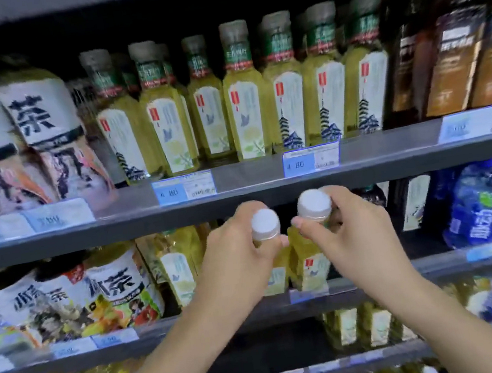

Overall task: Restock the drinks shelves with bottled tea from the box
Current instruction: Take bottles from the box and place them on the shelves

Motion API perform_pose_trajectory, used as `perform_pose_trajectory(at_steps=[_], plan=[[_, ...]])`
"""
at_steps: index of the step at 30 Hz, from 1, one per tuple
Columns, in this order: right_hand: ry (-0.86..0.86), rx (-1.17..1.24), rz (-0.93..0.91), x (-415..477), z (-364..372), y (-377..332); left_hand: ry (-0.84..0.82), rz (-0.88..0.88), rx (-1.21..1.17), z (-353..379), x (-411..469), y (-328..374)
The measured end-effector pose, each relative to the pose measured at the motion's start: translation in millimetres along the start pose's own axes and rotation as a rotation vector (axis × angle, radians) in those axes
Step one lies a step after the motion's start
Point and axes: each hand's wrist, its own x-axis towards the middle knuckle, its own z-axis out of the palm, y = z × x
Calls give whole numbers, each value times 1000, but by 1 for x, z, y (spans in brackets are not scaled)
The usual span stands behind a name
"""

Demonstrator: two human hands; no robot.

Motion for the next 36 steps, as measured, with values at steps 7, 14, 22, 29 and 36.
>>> perform_pose_trajectory(at_steps=[7, 14, 22, 29, 36], plan=[[-41, 150, 96, -28, 37, 31, 43, -122, -42, 39, -21, -49], [23, 107, 131, 14, 78, 50, 181, -180, -197, 61, 16, -74], [101, 100, 94, 25, 121, 80, 229, -123, -177, 104, 47, -107], [-30, -136, 12, -34, 130, 85, 224, 84, 23, 116, -2, -116], [-211, -542, 29, -82, 126, 90, 101, -244, 92, 123, -22, -116]])
